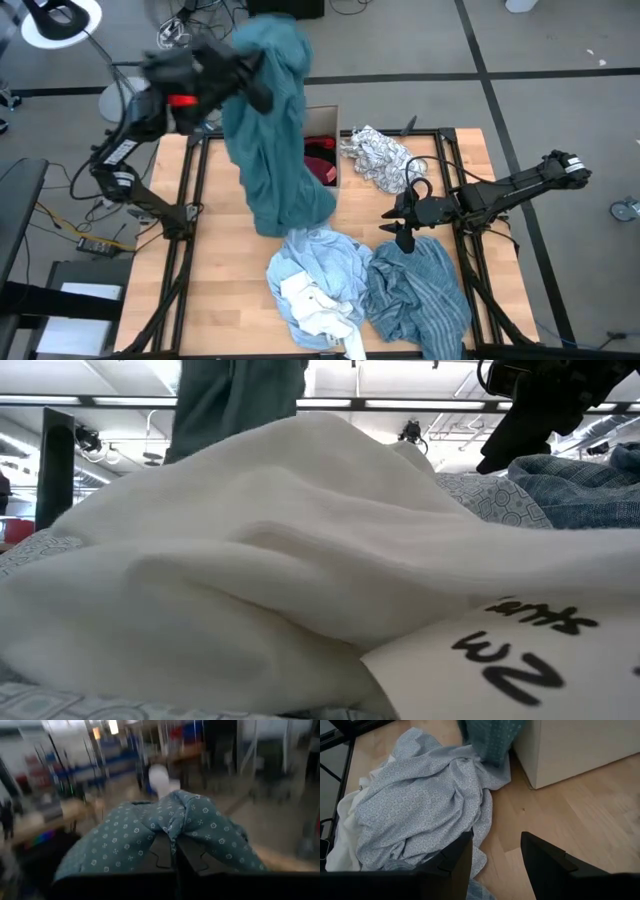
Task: Sort clothes
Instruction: Put the green cloth into the laundry organizer
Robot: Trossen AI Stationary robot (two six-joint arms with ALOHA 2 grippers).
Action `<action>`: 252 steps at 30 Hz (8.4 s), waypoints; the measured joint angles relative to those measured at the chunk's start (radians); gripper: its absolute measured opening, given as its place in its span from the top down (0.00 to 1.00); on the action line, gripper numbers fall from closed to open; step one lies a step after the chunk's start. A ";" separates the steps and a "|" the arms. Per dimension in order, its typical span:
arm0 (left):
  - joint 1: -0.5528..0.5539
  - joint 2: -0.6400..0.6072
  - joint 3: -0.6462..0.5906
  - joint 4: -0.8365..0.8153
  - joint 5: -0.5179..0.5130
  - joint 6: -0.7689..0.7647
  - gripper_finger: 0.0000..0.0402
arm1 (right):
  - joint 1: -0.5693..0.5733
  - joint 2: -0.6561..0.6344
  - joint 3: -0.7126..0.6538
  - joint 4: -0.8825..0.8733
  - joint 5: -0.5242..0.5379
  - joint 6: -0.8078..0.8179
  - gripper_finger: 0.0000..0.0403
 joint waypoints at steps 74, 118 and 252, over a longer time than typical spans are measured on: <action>-0.511 -0.221 -1.738 0.945 -0.030 -1.018 0.72 | 0.001 0.000 -0.001 -0.007 -0.006 0.009 0.58; 0.182 -0.139 -0.616 0.288 -0.108 -0.065 1.00 | -0.001 0.047 -0.001 0.005 -0.003 -0.008 0.58; 0.256 0.514 -0.386 -0.503 0.467 -0.621 0.75 | -0.001 0.047 0.000 0.008 -0.004 -0.007 0.58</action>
